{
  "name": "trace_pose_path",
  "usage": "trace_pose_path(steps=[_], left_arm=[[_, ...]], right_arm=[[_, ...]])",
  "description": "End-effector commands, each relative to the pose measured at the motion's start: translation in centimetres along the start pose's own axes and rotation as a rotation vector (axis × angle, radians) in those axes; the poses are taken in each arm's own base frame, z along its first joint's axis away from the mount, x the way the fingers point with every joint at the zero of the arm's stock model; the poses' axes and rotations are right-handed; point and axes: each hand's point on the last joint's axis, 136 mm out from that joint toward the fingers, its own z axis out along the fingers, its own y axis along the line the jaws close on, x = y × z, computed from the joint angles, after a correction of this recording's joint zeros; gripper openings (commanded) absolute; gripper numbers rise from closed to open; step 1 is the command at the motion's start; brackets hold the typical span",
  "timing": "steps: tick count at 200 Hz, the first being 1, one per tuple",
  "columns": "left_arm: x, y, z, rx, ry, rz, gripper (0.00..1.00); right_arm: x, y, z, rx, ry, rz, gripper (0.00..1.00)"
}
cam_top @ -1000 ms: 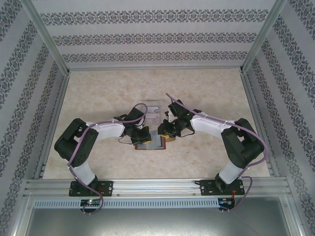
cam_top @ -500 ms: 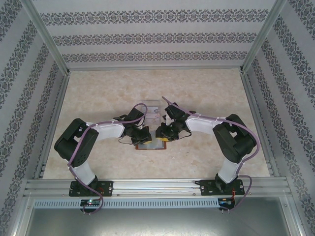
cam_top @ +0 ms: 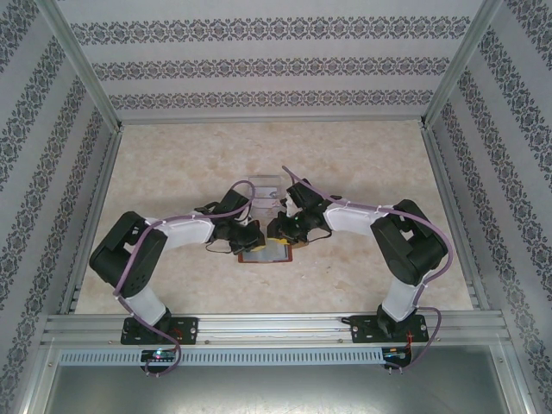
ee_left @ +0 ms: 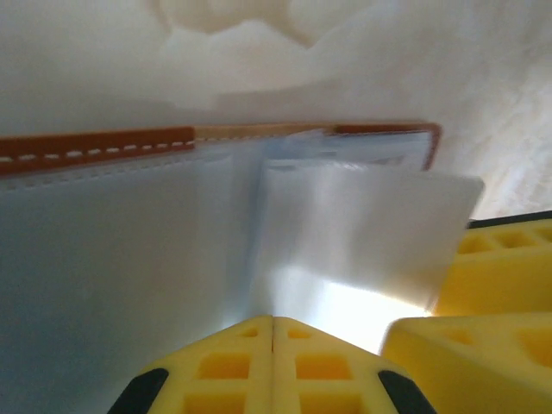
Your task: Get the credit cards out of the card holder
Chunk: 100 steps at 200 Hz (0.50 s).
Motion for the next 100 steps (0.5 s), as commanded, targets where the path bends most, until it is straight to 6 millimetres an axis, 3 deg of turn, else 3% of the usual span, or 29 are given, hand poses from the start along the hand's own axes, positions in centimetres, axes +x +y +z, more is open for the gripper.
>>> trace_pose_path(steps=[1, 58, 100], left_arm=[[-1.0, -0.8, -2.3, 0.015, -0.062, -0.003, 0.0], [-2.6, -1.4, -8.2, 0.0, -0.21, 0.025, 0.0], [-3.0, -0.4, -10.4, -0.008, -0.252, 0.008, 0.0]], right_arm=[[0.4, 0.6, 0.3, -0.025, 0.019, 0.0, 0.31], [0.4, 1.6, 0.4, -0.047, 0.029, -0.013, 0.32], [0.5, 3.0, 0.7, -0.058, 0.041, -0.032, 0.35]])
